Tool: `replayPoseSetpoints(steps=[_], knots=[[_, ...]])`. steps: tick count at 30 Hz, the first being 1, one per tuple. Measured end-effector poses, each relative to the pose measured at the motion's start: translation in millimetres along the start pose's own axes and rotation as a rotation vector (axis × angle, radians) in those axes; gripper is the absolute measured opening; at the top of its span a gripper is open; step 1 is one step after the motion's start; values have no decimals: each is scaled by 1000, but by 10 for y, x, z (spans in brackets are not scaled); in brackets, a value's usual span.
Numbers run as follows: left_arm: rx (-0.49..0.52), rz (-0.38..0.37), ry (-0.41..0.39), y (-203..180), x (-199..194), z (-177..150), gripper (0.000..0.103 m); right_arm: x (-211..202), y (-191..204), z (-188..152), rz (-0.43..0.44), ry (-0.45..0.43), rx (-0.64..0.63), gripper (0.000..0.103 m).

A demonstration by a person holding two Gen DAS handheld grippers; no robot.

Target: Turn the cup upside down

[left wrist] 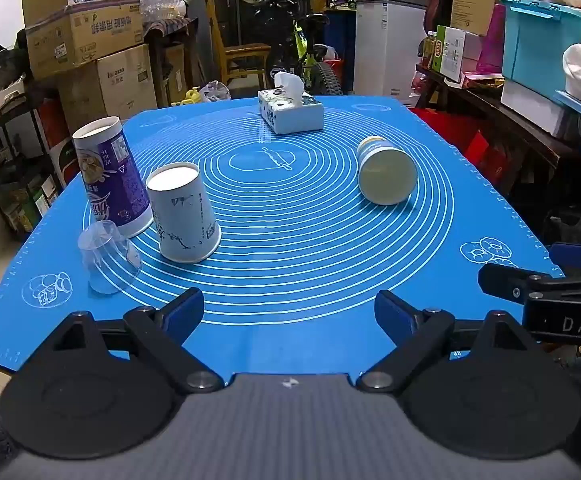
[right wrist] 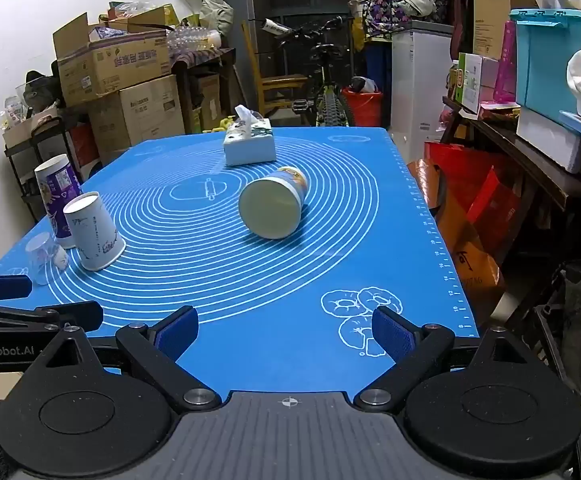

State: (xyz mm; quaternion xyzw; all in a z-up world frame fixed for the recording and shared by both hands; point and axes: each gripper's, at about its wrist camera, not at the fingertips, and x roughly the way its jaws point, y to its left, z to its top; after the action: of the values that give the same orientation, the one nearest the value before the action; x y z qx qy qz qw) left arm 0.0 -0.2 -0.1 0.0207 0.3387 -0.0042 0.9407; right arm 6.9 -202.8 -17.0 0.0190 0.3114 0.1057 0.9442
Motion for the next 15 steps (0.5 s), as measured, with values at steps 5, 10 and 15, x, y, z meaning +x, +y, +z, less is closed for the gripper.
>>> replayPoseSetpoints(steps=[5, 10, 15], knots=[[0, 3, -7, 4, -9, 3, 92, -1, -5, -3, 2, 2, -1, 94], [4, 0, -8, -14, -21, 15, 92, 1, -15, -4, 0, 4, 0, 94], [8, 0, -8, -10, -27, 19, 92, 3, -12, -6, -3, 4, 0, 94]])
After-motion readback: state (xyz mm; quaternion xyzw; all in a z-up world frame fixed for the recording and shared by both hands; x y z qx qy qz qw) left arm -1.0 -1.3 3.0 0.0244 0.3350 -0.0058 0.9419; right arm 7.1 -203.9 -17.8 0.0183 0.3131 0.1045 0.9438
